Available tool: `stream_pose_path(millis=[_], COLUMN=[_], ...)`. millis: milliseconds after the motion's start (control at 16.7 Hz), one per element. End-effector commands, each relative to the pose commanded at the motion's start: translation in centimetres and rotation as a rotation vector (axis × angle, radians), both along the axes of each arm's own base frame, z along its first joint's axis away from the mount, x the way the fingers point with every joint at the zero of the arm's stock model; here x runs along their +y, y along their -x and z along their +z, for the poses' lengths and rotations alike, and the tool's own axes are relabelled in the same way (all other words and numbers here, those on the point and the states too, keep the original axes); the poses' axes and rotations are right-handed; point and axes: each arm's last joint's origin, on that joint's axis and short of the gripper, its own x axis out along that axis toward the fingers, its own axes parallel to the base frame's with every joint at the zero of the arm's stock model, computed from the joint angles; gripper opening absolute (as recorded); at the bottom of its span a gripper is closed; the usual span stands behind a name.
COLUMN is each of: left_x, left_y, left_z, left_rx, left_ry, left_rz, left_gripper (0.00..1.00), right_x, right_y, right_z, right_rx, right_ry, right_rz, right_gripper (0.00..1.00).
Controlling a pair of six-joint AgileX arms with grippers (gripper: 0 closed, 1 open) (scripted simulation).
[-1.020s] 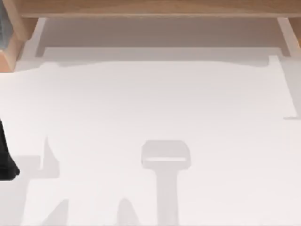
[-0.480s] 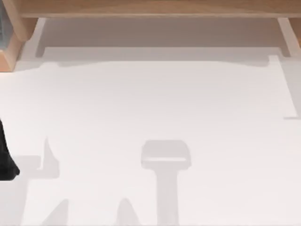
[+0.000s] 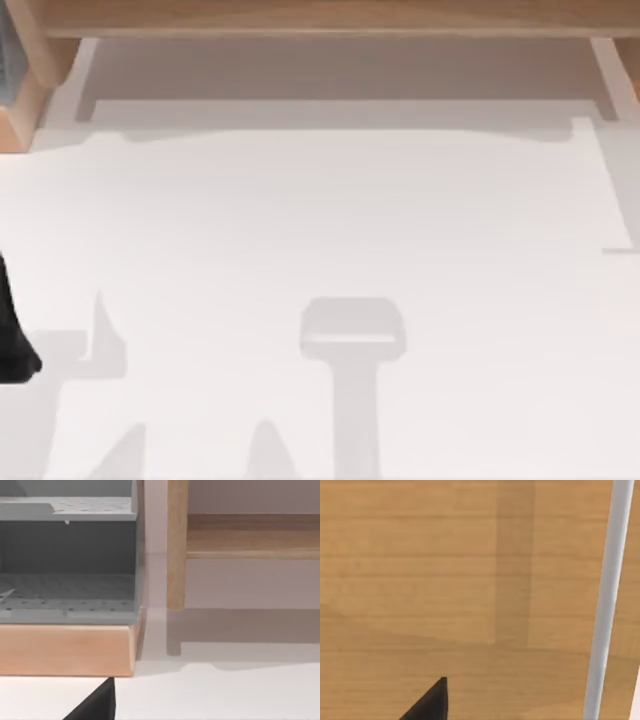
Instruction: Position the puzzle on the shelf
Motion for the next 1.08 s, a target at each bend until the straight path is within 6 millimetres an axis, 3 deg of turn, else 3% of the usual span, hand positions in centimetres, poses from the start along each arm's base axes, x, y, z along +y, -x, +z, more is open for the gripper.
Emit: stream_pose_path(millis=[300, 600, 840, 1080], left_x=[0.0, 0.0, 0.0, 0.0], left_y=[0.0, 0.0, 0.0, 0.0], left_z=[0.0, 0.0, 0.0, 0.0], left_rx=[0.000, 0.000, 0.000, 0.000], left_ry=[0.000, 0.000, 0.000, 0.000], left_rz=[0.000, 0.000, 0.000, 0.000], left_gripper=[1.00, 1.00, 1.00, 1.00], right_x=[0.0, 0.0, 0.1, -2.4], right_y=[0.1, 1.9, 1.8, 1.6], right_z=[0.0, 0.0, -0.1, 0.5], right_rx=[-0.001, -0.001, 0.002, 0.009], right_ry=[0.000, 0.001, -0.002, -0.020], right_rz=[0.002, 0.002, 0.004, -0.094], right_gripper=[1.00, 1.00, 1.00, 1.00])
